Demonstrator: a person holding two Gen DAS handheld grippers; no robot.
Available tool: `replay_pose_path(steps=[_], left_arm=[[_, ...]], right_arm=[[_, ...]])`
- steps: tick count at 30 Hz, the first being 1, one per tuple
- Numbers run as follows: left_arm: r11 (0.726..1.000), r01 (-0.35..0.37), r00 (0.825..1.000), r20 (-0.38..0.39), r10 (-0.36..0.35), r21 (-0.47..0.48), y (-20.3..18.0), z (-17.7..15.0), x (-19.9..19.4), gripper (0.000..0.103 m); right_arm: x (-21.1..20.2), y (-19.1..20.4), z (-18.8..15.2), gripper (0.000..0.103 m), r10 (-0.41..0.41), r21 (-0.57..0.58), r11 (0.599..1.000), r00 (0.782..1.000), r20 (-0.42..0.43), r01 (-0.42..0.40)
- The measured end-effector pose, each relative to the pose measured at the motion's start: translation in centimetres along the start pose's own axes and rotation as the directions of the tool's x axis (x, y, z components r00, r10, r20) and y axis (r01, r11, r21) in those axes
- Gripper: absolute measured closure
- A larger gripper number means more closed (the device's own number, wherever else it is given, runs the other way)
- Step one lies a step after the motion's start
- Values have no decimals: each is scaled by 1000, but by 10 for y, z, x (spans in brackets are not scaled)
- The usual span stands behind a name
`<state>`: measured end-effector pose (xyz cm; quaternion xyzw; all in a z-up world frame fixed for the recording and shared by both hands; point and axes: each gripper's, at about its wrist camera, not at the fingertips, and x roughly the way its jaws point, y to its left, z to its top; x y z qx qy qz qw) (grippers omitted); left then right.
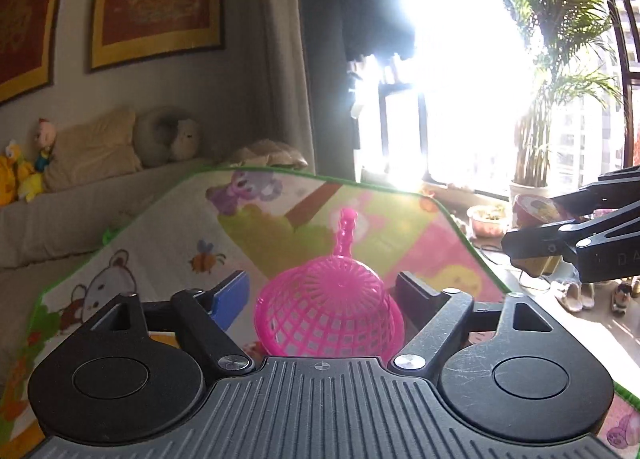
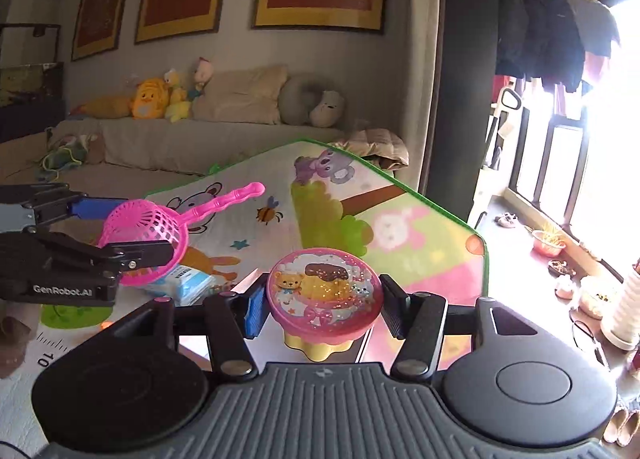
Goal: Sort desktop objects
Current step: 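Lift the strainer into the pink box with the left gripper while the right carries the pudding toy, then release the pudding toy into the box and grasp the teal crank toy, right gripper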
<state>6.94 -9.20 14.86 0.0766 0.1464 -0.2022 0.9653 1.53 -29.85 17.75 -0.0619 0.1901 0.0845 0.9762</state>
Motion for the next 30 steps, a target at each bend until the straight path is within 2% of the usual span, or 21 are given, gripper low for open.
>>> replay_pose_path(steps=[2,4,6,9,12,14,17,19,22,26,27,28,30], left_arm=[[1000,11,998,-59,-12,-19,1,-11,28,6],[999,4,994,-112,-10,-54,9,-29,40,6],[997,-6,989,-148,-6,-80,23,-52,35,5],[997,-56,981,-191,44,-58,41,-81,21,3],[990,-133,962,-248,117,-47,61,-104,9,2],[986,-159,951,-277,137,-57,72,-117,3,1],[978,-201,935,-310,174,-58,85,-136,-8,1],[972,-227,928,-314,200,-53,91,-144,-16,1],[966,-254,920,-322,223,-55,100,-150,-22,1],[939,-332,904,-316,288,-94,115,-150,-28,0],[932,-349,900,-316,302,-103,117,-151,-30,0],[924,-363,895,-319,311,-119,121,-151,-33,0],[921,-357,899,-327,292,-157,124,-155,-42,0]], right_arm=[[21,-6,0,47,-8,14,1000,1000,-28,8],[42,-13,-3,47,-6,38,999,998,-65,8],[63,-16,-9,47,-7,46,999,994,-105,12],[93,-12,-23,47,20,60,998,985,-173,-10],[122,-3,-37,47,58,88,995,971,-230,-39],[137,5,-45,47,70,92,995,965,-252,-48],[152,10,-51,40,75,109,993,954,-290,-45],[151,18,-50,40,70,86,995,956,-286,-48],[137,43,-43,40,62,5,998,970,-235,-63],[119,101,-37,41,119,-159,976,976,-184,-149],[118,114,-37,47,146,-179,967,970,-193,-181],[120,128,-35,50,192,-186,954,956,-224,-236],[131,149,-31,61,261,-154,937,920,-292,-314]])
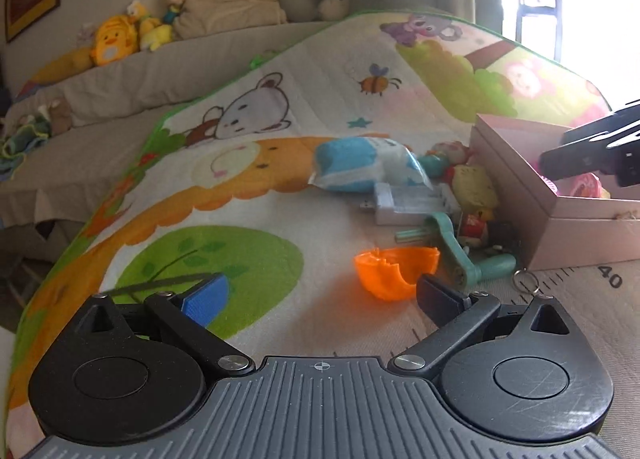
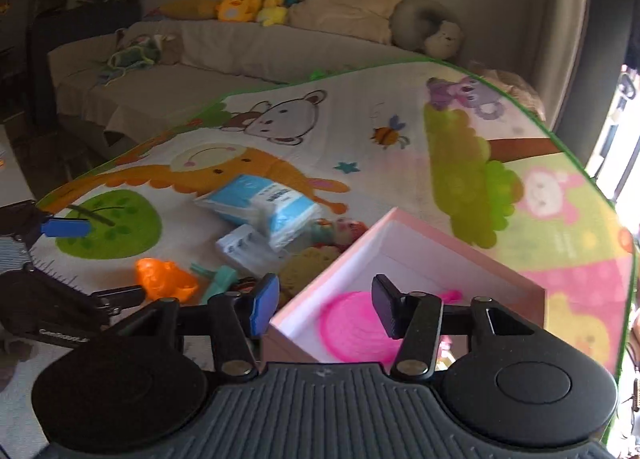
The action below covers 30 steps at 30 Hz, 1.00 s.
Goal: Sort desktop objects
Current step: 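Release the pudding toy into the box and grasp the teal crank toy, right gripper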
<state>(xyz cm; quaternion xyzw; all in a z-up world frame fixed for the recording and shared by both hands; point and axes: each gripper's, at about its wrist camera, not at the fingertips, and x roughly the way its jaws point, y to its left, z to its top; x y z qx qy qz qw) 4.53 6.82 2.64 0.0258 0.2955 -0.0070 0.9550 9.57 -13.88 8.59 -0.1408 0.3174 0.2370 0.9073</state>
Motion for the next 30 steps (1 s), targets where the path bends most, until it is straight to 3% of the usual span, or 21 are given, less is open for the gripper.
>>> replay_pose_path(steps=[4,8,11,15,21,23,25,27,30], left_arm=[[1000,29,1000,-9,-29,-2,4,-15,-14,0],[998,63,998,-30,-63,-15,4,-33,-27,0],[996,85,996,3,-85,11,1,-38,-39,0],[993,114,993,5,-114,17,4,-41,-45,0],[992,127,992,0,-127,20,7,-41,-48,0],[991,127,992,-2,-127,29,5,-41,-49,0],[991,131,991,-7,-131,37,2,-40,-49,0],[989,141,990,-14,-140,44,-3,-39,-48,0],[986,155,988,-27,-154,53,-12,-39,-48,0]], right_arm=[[42,22,23,66,76,36,997,991,-110,-72],[85,43,32,65,20,-9,1000,984,-179,-22],[109,48,32,65,-16,-10,1000,975,-223,14],[111,47,27,65,57,54,998,954,-295,-43],[67,55,-14,67,192,105,981,919,-344,-165],[44,56,-31,67,185,82,982,928,-324,-167],[18,56,-47,63,141,17,990,952,-271,-142],[-6,55,-62,45,74,-62,994,974,-213,-89],[-31,49,-82,36,-9,-119,993,985,-173,-12]])
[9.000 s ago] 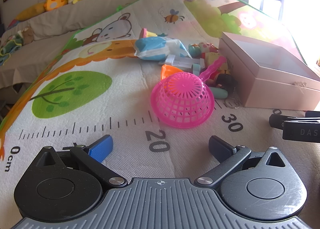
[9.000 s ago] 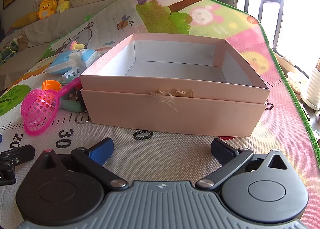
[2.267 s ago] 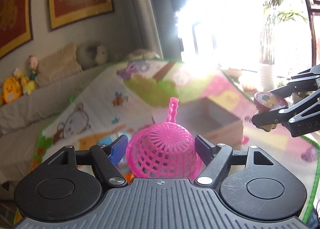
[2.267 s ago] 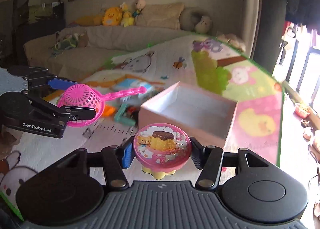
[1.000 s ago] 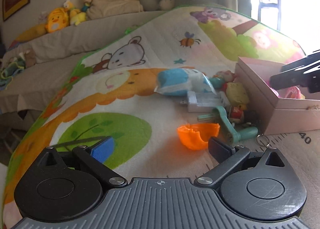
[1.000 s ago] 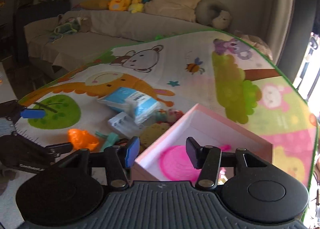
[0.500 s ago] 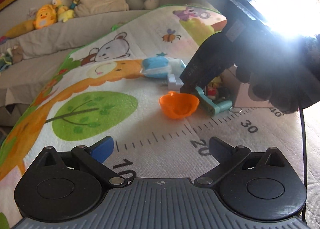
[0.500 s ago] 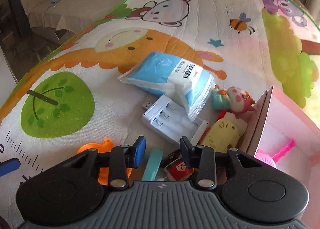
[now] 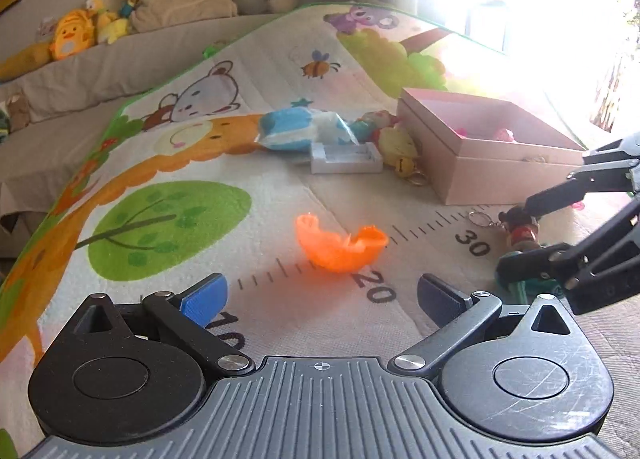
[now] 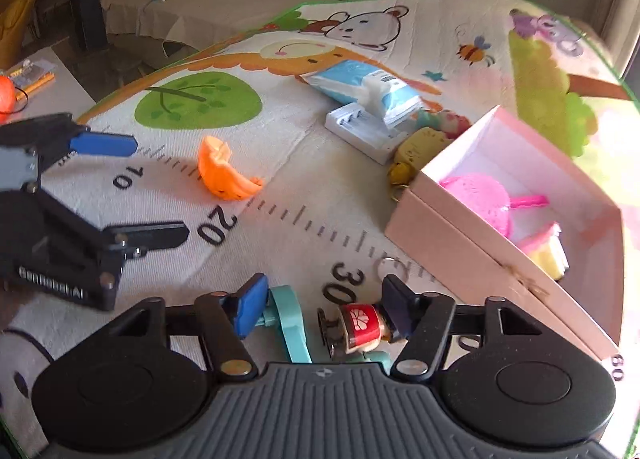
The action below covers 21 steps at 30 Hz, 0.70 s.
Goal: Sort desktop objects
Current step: 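Release the pudding toy into the box and grasp the teal crank toy, right gripper, then grasp the red-and-black figure with the left gripper while the right holds the teal crank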
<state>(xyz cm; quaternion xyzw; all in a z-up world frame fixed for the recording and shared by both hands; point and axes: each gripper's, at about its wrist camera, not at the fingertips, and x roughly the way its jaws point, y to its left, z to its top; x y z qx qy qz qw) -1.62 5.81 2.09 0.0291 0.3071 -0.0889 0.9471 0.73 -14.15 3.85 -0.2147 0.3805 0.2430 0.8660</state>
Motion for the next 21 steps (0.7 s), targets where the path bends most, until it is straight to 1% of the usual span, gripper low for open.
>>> replay_pose_path(steps=[2,4,5,8,11,13,16,19,20,21], left_arm=[[1000,11,1000,-6,-11,13,-8,1,0,0],[999,24,1000,-11,-23,36,-18,2,0,0],[998,28,1000,-13,-28,49,-23,3,0,0],[994,42,999,-19,-40,98,-40,6,-1,0],[989,51,999,-22,-49,136,-55,8,-2,0],[986,46,999,-25,-43,162,-64,9,-1,0],[982,-15,1000,-20,19,186,-72,10,3,0],[982,-84,996,-19,89,167,-67,12,8,0],[984,-93,995,-24,98,152,-63,14,9,0],[987,-87,995,-33,92,132,-60,15,9,0]], right_arm=[[-10,-6,-14,35,-52,13,999,999,13,52],[-18,-16,-26,31,-82,47,996,996,26,81],[-21,-22,-32,26,-106,65,993,994,33,104],[-25,-34,-51,21,-207,95,975,977,45,202],[-29,-49,-65,21,-265,148,955,963,45,256],[-34,-60,-75,20,-274,203,944,961,48,259],[-43,-75,-89,20,-239,297,932,968,76,206],[-54,-80,-103,15,-197,354,924,974,115,145],[-57,-80,-107,15,-188,361,923,974,126,132],[-59,-80,-111,15,-179,363,924,974,136,119]])
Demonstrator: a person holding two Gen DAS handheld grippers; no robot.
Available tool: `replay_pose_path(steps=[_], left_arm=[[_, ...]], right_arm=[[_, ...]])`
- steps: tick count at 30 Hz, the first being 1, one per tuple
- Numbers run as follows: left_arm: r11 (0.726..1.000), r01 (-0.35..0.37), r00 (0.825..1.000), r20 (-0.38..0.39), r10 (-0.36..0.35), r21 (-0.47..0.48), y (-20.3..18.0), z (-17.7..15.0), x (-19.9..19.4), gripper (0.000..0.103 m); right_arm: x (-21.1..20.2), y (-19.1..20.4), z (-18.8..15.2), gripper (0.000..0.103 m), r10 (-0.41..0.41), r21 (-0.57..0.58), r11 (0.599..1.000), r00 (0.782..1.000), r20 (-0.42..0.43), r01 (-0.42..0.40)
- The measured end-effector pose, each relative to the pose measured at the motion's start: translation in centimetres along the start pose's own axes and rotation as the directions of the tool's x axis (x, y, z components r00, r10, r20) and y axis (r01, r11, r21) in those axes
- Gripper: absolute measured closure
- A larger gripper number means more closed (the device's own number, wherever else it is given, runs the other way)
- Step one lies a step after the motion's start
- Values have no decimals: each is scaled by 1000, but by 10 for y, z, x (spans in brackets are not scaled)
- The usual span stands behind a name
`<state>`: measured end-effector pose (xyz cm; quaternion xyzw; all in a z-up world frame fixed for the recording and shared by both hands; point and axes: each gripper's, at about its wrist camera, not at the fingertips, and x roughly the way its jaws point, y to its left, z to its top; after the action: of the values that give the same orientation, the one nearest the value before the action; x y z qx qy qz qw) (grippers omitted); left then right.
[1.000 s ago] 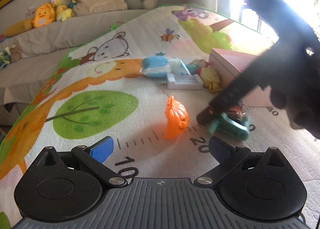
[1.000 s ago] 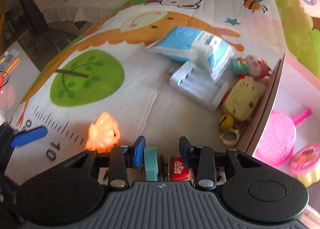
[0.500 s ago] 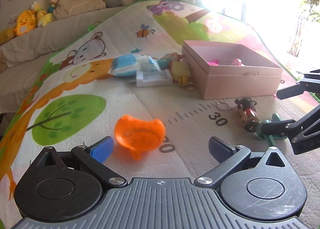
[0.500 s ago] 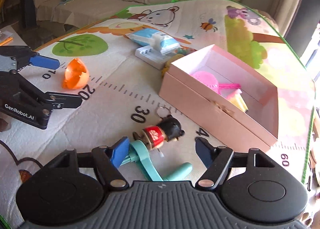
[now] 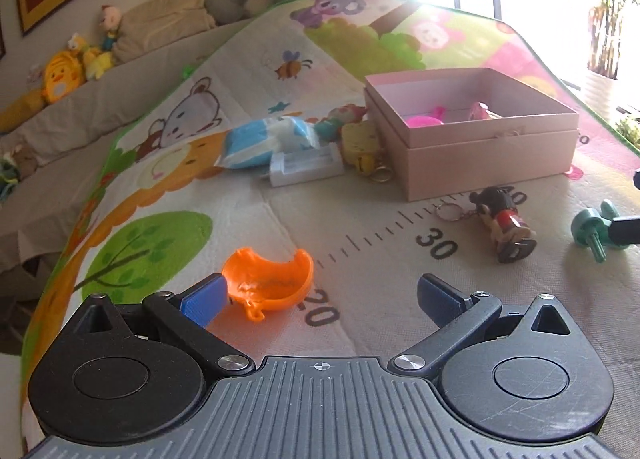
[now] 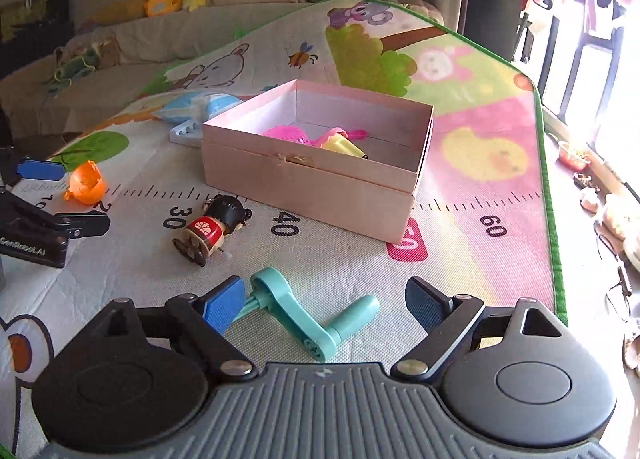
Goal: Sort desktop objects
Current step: 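Grasp the red-and-black figure with the left gripper while the right holds the teal crank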
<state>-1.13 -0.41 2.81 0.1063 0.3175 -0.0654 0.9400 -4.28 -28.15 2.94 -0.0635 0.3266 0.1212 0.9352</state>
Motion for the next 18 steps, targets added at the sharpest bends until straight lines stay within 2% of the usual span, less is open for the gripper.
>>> replay_pose_path(steps=[3,5,11,15,18], left_arm=[[993,112,994,0,-112,-42,-2,8,-3,0],[987,159,987,23,-159,-3,-16,13,-5,0],[972,192,981,14,-195,137,-69,18,15,0],[962,215,976,9,-220,171,-86,24,30,0],[968,132,989,36,-143,212,-86,24,35,0]], right_arm=[[-4,-3,-6,15,5,5,1000,1000,19,-6],[-3,-6,-6,14,-2,34,999,1000,25,2],[1,-15,-13,6,-42,94,995,999,28,39],[3,-22,-18,4,-66,135,989,998,22,63],[5,-25,-19,1,-79,170,983,997,15,75]])
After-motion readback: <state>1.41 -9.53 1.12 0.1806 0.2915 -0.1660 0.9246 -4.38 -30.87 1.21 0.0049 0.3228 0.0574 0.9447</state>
